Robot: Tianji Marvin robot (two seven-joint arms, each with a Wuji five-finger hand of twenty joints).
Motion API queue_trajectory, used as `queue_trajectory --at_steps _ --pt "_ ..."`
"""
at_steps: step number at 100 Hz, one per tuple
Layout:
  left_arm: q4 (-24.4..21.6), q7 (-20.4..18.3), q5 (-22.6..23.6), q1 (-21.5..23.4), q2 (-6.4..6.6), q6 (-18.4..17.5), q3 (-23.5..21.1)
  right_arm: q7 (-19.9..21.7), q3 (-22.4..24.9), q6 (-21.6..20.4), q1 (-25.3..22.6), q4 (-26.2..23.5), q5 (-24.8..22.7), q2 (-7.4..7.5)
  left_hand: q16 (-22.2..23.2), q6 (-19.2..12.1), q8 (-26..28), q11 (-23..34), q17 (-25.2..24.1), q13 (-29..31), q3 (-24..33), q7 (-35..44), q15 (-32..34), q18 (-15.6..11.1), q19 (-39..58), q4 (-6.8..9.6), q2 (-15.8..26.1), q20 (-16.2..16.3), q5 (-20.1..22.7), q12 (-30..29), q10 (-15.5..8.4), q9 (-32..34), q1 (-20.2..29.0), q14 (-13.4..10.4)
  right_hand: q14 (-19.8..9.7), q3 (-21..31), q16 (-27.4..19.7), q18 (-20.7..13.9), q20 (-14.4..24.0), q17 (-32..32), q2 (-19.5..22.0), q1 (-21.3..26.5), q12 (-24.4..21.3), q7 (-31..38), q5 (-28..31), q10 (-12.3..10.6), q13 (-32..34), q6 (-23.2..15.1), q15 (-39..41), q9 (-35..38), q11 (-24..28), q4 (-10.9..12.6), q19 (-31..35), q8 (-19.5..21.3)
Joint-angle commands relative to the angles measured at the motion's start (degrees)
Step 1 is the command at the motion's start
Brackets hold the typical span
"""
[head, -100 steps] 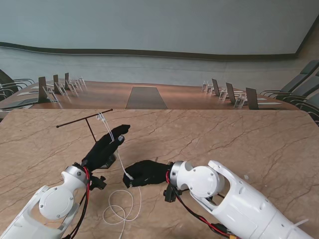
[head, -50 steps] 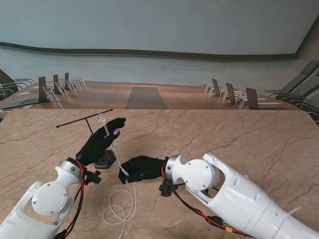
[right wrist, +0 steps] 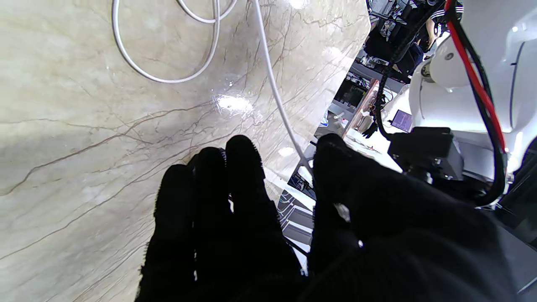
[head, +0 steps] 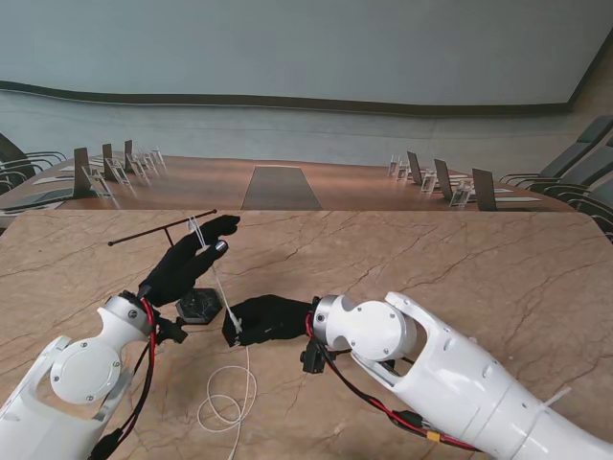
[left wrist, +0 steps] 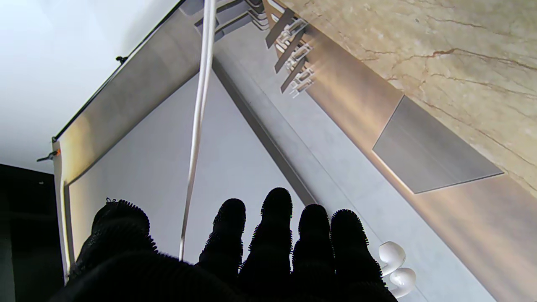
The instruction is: Take the wired earphone off the rack, coil the cable and place them on the table
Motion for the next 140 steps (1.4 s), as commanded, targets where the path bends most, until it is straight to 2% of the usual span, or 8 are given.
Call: queue_trajectory --at_steps 1,18,29,52,77,140 --pt "-0.70 0.01 0.02 -0.25 0.07 -0.61 -0.22 0.30 -0.23 0.42 0.04 -0.15 -0.10 -0.12 -0.77 -0.62 -0.64 0.91 0.25 0.76 -0.30 1.97 0.52 -1.94 1.31 -1.11 2.32 0.04 0.97 -1.83 -1.62 0.95 1.53 -1.41 -0.88 0.66 0.36 -0.46 -0.46 -0.51 -1.18 0.92 1.17 8.47 -1.69 1.51 0.10 -6.46 1.71 -1.76 1.78 1.83 1.77 0.27" --pt "-0.89 -0.67 -0.05 -0.63 0.24 -1.17 -0.72 0.61 -0.51 0.35 0.52 -0.13 -0.54 -0.02 -0.86 -0.68 -0.66 0.92 0.28 0.76 -0.47 2.08 0.63 -1.91 1.46 -1.17 2.50 0.06 1.03 -1.88 -1.68 0.90 1.93 -1.46 -1.25 2.21 0.53 -0.88 -0.45 -0.65 -3.84 -0.42 1.84 11.09 -7.28 0.84 -0.75 -5.58 2.00 -4.01 3.35 1.45 1.48 -3.70" --pt "-0.99 -0.92 -0.06 -0.84 0.31 -1.46 -0.99 0.63 -0.99 0.37 0.89 0.10 -0.81 -0.06 -0.89 -0.73 -0.66 0.94 0.28 0.81 -0.53 2.16 0.70 -1.93 1.56 -1.18 2.53 0.07 1.23 -1.91 -1.63 0.97 2.13 -1.48 -1.55 1.81 0.52 -0.93 -0.44 -0.67 -4.56 -0.54 1.97 12.19 -8.27 0.39 -1.00 -5.41 1.94 -4.57 3.68 1.17 1.45 -4.09" --pt "-0.97 -1.40 0.04 -1.27 0.45 -2.08 -1.45 0.12 -2.31 -0.12 1.90 1.28 0.01 -0.67 -0.99 -0.76 -0.70 0.96 0.30 0.83 -0.62 2.15 0.77 -2.07 1.62 -1.22 2.60 0.06 1.44 -1.95 -1.86 1.07 2.39 -1.62 -2.03 1.78 0.34 -1.66 -0.64 -1.22 -4.97 -0.28 1.85 14.42 -5.97 -0.09 -2.00 -6.25 1.45 -5.48 3.44 0.47 0.83 -2.96" --pt "-0.46 -1.32 0.31 -2.24 0.49 -3.30 -2.02 -0.24 -3.56 -0.55 3.11 2.61 1.41 -1.41 -1.24 -0.67 -0.69 0.81 -0.42 0.12 -0.65 2.36 0.45 -2.80 0.89 -1.27 2.42 -0.33 2.29 -2.04 -1.77 0.88 2.69 -2.44 -2.69 6.11 0.14 -2.65 -0.55 -2.29 -6.46 -1.45 1.59 14.12 -2.83 -0.60 -3.67 -6.27 0.74 -7.14 2.94 -0.39 -0.26 0.60" --pt "1.90 -1.77 -0.42 -4.94 0.54 -4.86 -2.36 -0.16 -4.63 0.27 4.74 3.57 2.94 -2.18 -1.48 -0.58 -0.87 0.60 -0.38 0.20 -0.81 2.25 0.46 -2.86 0.50 -1.25 2.01 -0.60 2.74 -2.12 -1.48 1.32 2.12 -2.48 -2.63 7.83 0.02 -2.80 -0.37 -2.55 -6.59 -1.57 1.55 13.92 -1.21 -0.64 -3.88 -5.97 0.45 -7.16 2.91 -0.88 -0.64 2.77"
